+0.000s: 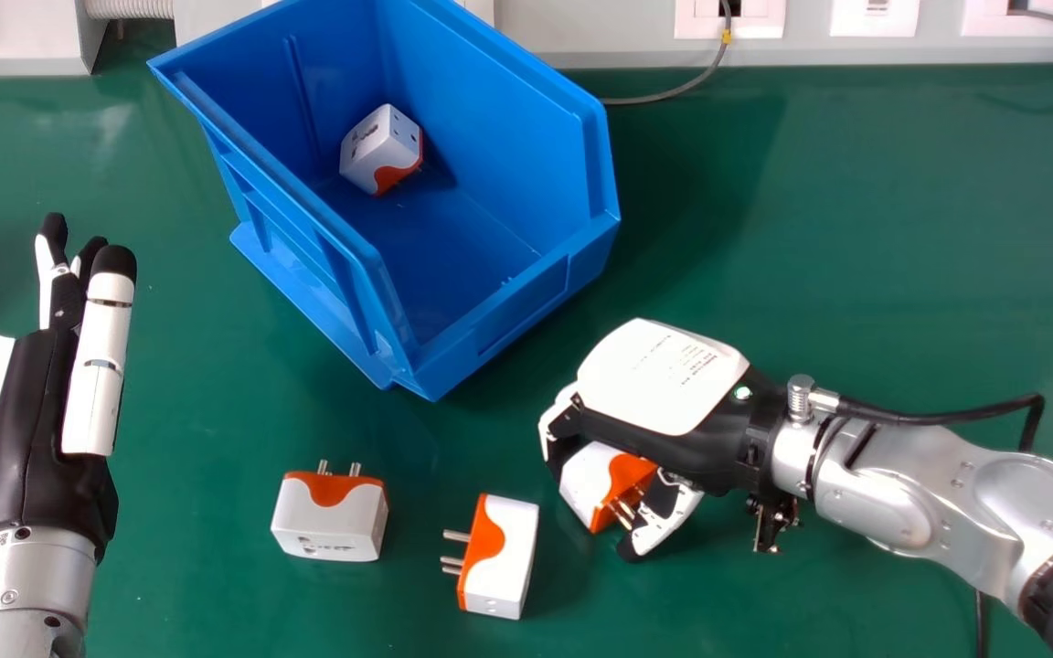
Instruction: Pick all objects and put in blue box
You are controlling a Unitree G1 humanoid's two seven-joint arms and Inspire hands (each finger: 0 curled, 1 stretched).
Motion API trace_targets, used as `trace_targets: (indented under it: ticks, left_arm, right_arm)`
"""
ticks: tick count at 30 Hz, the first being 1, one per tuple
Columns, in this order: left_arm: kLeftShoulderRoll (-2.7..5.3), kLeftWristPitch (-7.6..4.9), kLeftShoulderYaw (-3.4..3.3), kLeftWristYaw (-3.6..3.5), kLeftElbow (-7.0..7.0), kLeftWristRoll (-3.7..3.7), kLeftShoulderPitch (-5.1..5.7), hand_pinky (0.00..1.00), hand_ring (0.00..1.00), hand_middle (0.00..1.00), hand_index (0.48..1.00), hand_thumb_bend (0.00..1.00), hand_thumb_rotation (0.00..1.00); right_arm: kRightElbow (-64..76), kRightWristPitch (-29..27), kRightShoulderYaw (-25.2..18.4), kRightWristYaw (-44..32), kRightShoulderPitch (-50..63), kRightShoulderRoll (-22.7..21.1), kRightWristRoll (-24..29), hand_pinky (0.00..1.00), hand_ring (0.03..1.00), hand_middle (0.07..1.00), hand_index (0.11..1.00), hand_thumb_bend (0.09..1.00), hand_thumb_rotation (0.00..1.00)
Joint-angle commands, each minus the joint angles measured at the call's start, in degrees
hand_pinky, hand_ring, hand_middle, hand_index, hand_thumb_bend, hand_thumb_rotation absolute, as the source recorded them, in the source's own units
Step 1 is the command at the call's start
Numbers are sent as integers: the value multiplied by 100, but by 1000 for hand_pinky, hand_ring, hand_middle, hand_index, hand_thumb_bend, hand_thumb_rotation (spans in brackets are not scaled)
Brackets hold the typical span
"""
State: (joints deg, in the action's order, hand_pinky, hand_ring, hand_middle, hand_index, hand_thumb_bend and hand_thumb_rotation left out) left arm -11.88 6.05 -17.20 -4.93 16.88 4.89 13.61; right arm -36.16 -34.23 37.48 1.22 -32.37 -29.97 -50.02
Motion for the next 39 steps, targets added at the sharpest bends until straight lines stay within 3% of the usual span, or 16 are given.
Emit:
trace_targets:
  ticks: [1,8,16,22,27,33,39]
  left_arm:
    - [-38,-28,-29,12,135,-4,-24,1000,1000,1000,1000,366,1000]
    - [-36,-46,-11,5,136,-18,-15,1000,1000,1000,1000,366,1000]
    - [-31,-22,18,31,117,-55,-76,1000,1000,1000,1000,360,1000]
    - [-37,-153,34,6,7,-78,-93,1000,1000,1000,1000,358,1000]
    - [-45,-199,46,-19,-72,-54,-142,1000,1000,1000,1000,365,1000]
    - [-55,-293,25,-69,-201,-1,-175,1000,1000,1000,1000,374,999]
    - [-47,-373,-1,-84,-277,-8,-169,1000,1000,1000,1000,377,998]
  right_arm:
    - [-202,31,144,-303,164,-138,-156,311,343,466,513,510,27]
    - [-102,150,64,-521,211,-143,79,275,305,437,515,510,13]
    - [83,292,-46,-660,285,-185,204,286,318,436,517,512,6]
    - [593,589,-291,-1200,365,-267,480,294,326,438,513,513,3]
    - [1834,903,-705,-1892,625,-548,780,283,319,435,512,513,1]
    - [3163,925,-1339,-2175,1084,-918,1089,278,319,455,492,512,2]
    - [4140,1116,-2126,-2395,1450,-1022,1762,244,286,464,480,513,3]
